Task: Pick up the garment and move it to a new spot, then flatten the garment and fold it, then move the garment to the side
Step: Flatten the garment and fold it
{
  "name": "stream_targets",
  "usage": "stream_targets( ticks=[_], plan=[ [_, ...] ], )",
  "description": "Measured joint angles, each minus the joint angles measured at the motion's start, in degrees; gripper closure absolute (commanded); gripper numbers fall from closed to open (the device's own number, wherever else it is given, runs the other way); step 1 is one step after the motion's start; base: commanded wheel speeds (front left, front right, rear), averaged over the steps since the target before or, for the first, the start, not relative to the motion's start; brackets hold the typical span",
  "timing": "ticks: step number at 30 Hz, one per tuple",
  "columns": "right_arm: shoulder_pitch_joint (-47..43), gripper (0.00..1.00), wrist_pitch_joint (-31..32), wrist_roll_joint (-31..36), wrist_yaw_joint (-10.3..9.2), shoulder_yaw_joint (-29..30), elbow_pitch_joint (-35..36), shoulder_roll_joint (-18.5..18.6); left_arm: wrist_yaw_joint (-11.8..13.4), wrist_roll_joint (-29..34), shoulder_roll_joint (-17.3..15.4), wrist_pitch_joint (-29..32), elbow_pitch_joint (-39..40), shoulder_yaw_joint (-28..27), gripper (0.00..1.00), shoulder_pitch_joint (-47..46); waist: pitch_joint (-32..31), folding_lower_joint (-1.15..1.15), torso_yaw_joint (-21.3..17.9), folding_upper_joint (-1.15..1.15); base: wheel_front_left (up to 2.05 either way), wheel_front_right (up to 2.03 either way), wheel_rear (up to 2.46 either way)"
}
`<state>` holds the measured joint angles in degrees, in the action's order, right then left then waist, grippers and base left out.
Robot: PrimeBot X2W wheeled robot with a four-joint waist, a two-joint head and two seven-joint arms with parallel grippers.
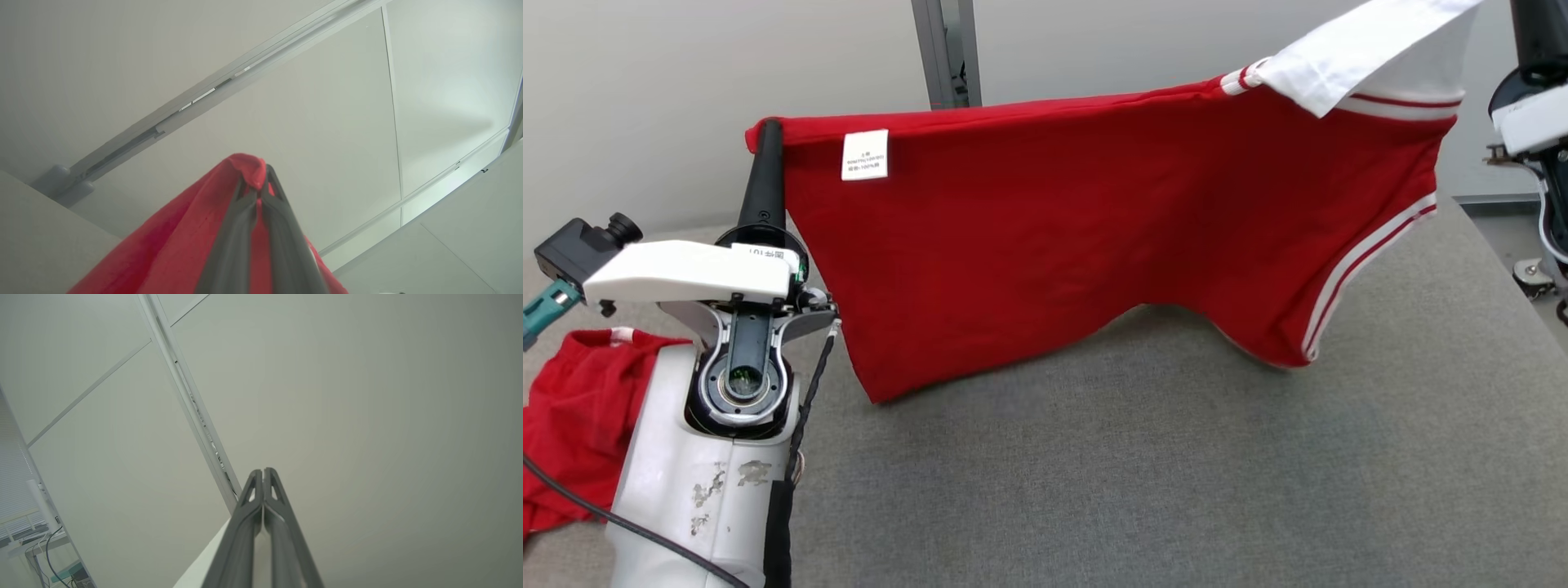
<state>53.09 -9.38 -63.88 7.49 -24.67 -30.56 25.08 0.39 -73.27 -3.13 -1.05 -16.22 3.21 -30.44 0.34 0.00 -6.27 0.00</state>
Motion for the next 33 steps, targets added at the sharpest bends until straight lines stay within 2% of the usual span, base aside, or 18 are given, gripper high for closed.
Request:
stream_targets(
  ticks=[6,7,10,14,17,20,21,23,27,30,33],
  plan=[
    [6.32,1.00,2.00,1.47,-0.01,0.00,-0.98,-0.07,4.05,3.65,-2.47,2.23,3.23,2.38,1.00,-2.92,4.62,0.00,0.23,0.00,0.00,0.00,0.00],
    [9.49,1.00,3.16,1.94,-0.01,0.16,-1.10,0.18,5.55,5.57,-3.91,3.46,3.34,3.35,1.00,-6.45,7.09,0.00,0.24,0.00,0.00,0.00,0.00],
    [16.00,1.00,5.04,2.78,-0.01,0.35,-2.35,0.40,7.68,7.47,-5.59,5.58,2.05,4.59,1.00,-13.69,11.50,0.00,0.23,0.00,0.00,0.00,0.00],
    [27.74,1.00,5.06,7.51,-0.01,-0.04,-7.89,0.29,8.57,11.63,-7.09,7.01,-3.43,7.20,1.00,-27.31,18.26,0.00,0.23,0.00,0.00,0.00,0.00],
    [37.58,1.00,0.45,12.82,-0.01,-0.83,-14.25,-1.77,6.42,15.06,-6.65,3.22,-10.24,8.38,1.00,-37.72,23.20,0.00,0.30,0.00,0.00,0.00,0.00],
    [46.59,1.00,-4.98,16.38,0.00,2.16,-20.50,-4.63,4.26,17.28,-5.12,-4.75,-16.50,7.20,1.00,-48.18,27.29,0.00,0.45,0.00,0.00,0.00,0.00],
    [49.13,1.00,-5.43,16.73,-0.01,4.11,-21.02,-5.37,3.24,17.34,-4.44,-7.47,-18.39,6.59,1.00,-51.22,28.43,0.00,0.54,0.00,0.00,0.00,0.00],
    [51.74,1.00,-5.57,21.29,0.00,8.90,-17.19,-5.87,0.71,18.24,-3.22,-10.73,-21.69,7.10,1.00,-55.69,30.28,0.00,0.78,0.00,0.00,0.00,0.00],
    [47.97,1.00,-5.80,30.43,-0.01,17.13,-9.25,-8.51,-2.20,21.19,-2.19,-13.19,-27.38,8.05,1.00,-59.07,31.91,0.00,1.59,0.00,0.00,0.00,0.00],
    [42.21,1.00,-5.78,32.60,0.00,16.90,-9.14,-11.84,-4.23,21.98,-1.46,-13.62,-31.23,8.60,1.00,-59.12,31.83,0.00,1.82,0.00,0.00,0.00,0.00],
    [39.18,1.00,-5.79,32.53,0.00,15.08,-9.81,-11.95,-5.46,22.36,-1.31,-13.82,-34.60,8.75,1.00,-58.20,32.15,0.00,1.92,0.00,0.00,0.00,0.00]
  ],
)
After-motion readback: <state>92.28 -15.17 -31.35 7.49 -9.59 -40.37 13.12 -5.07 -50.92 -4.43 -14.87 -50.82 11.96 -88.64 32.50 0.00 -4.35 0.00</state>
